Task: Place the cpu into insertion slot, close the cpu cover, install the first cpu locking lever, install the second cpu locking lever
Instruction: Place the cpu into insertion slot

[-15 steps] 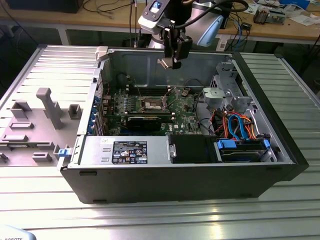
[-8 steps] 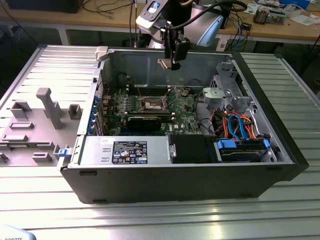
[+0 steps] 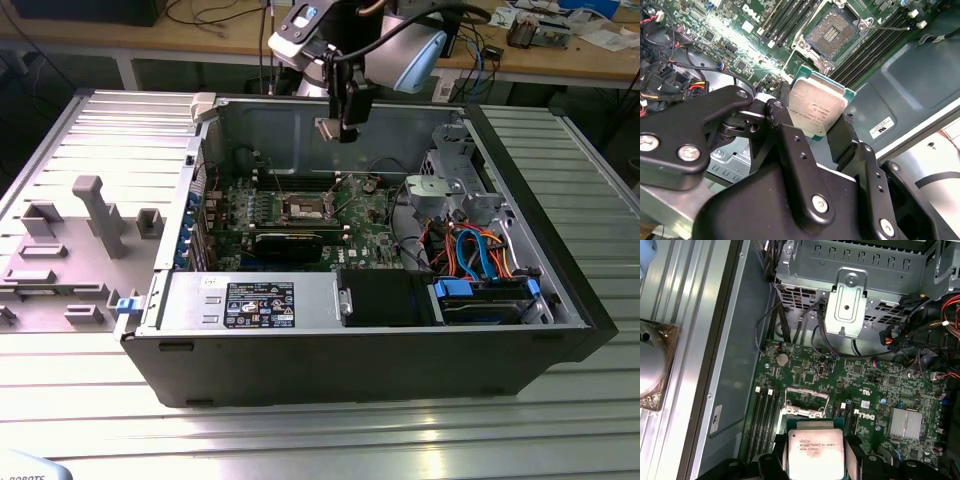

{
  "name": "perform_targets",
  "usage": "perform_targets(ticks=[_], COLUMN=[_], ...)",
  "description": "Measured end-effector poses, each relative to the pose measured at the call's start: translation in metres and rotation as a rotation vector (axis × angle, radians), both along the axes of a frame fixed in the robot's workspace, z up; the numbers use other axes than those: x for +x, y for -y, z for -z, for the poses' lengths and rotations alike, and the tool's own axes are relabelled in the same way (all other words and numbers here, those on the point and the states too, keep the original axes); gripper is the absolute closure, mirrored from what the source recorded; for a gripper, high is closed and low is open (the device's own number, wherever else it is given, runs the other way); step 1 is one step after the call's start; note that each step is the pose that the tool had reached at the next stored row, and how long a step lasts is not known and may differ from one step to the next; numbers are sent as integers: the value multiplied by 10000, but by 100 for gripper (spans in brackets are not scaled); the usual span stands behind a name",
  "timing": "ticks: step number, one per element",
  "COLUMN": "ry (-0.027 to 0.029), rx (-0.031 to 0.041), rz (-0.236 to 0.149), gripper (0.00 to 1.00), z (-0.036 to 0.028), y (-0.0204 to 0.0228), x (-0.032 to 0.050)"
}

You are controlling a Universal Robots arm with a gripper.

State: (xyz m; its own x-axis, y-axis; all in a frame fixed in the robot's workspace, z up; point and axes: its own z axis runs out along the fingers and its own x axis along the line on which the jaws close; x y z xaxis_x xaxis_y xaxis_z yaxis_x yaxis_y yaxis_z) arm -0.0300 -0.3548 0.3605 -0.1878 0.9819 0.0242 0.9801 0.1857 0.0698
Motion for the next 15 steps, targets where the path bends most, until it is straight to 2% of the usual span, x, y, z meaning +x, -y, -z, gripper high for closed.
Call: perform_targets(ticks=[4,6,15], ry=[-29,-61,-122], rx=[1,0,1], rz=[92,186,402], gripper=[46,46,46], z=[7,15,32], y=[0,0,0], x=[0,0,-1])
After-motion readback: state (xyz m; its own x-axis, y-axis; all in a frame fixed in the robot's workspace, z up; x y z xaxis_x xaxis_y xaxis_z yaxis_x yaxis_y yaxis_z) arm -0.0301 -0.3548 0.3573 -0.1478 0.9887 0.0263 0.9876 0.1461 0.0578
